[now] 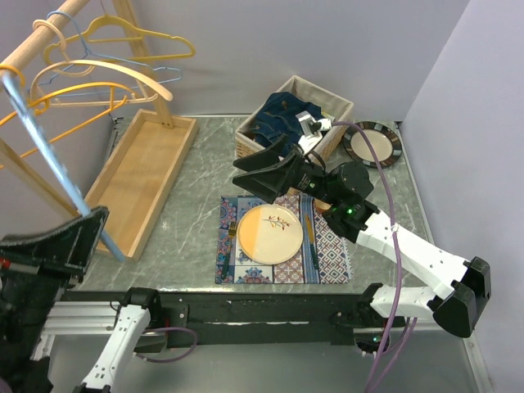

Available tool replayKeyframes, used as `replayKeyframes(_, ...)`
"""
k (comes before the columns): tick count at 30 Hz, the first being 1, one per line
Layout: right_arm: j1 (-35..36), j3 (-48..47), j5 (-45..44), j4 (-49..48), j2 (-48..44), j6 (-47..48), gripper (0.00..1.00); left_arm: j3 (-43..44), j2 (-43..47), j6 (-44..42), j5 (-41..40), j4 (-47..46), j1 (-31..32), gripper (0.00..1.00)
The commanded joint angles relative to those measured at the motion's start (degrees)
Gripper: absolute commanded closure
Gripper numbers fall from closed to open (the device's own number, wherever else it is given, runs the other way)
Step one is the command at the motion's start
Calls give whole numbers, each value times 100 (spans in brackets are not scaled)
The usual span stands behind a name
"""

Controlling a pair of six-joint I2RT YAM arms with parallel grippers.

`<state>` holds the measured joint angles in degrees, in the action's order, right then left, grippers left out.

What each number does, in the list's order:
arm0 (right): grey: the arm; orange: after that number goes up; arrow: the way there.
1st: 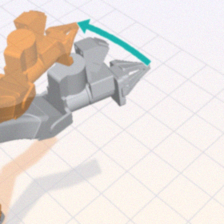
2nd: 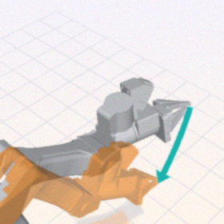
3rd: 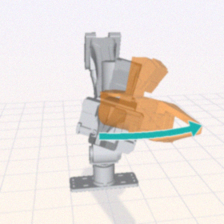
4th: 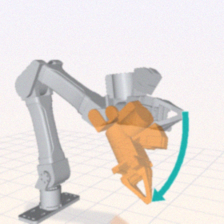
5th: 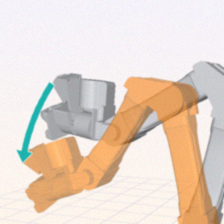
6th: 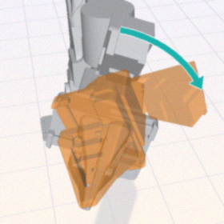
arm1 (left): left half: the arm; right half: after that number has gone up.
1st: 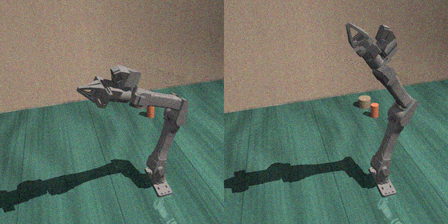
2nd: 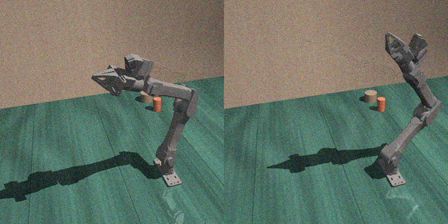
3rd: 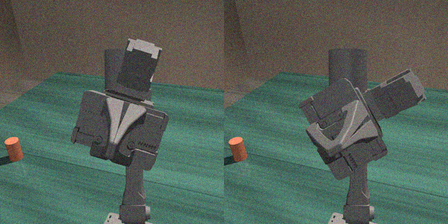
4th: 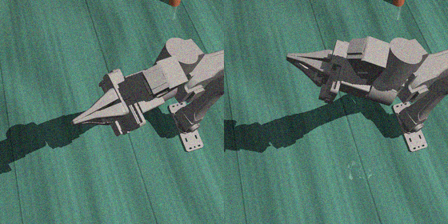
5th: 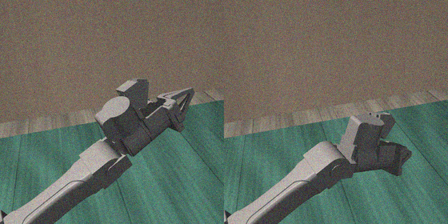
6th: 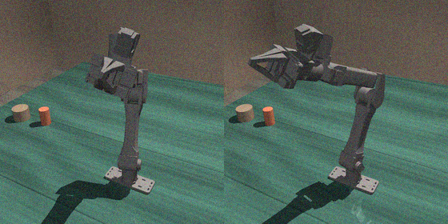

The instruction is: Remove the skirt from the hanger

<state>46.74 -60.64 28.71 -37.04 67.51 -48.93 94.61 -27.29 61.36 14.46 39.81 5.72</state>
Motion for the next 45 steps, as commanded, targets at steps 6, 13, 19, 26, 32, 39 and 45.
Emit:
replayKeyframes(6, 72, -369, -129, 232, 8, 182, 0, -470, 496, 614, -295, 150, -307, 99)
replayKeyframes(13, 116, -448, -199, 311, 44, 226, 0, 382, 330, 456, -514, 562, -554, 99)
replayKeyframes(19, 212, -475, -243, 407, -9, 313, 0, -345, 496, 420, -874, 388, -554, 99)
replayKeyframes(26, 248, -431, -313, 557, -141, 524, 0, -1075, 268, 780, -699, -307, -545, 99)
replayKeyframes(32, 239, -431, -393, 654, -133, 630, 0, -1234, 136, 658, -1446, -492, -554, 99)
replayKeyframes(39, 248, -457, -366, 715, -80, 691, 0, -1673, -22, 886, -1999, -1071, -554, 99)
replayKeyframes(45, 257, -510, -401, 821, -44, 744, 0, -1700, -119, 816, -2621, -1344, -554, 99)
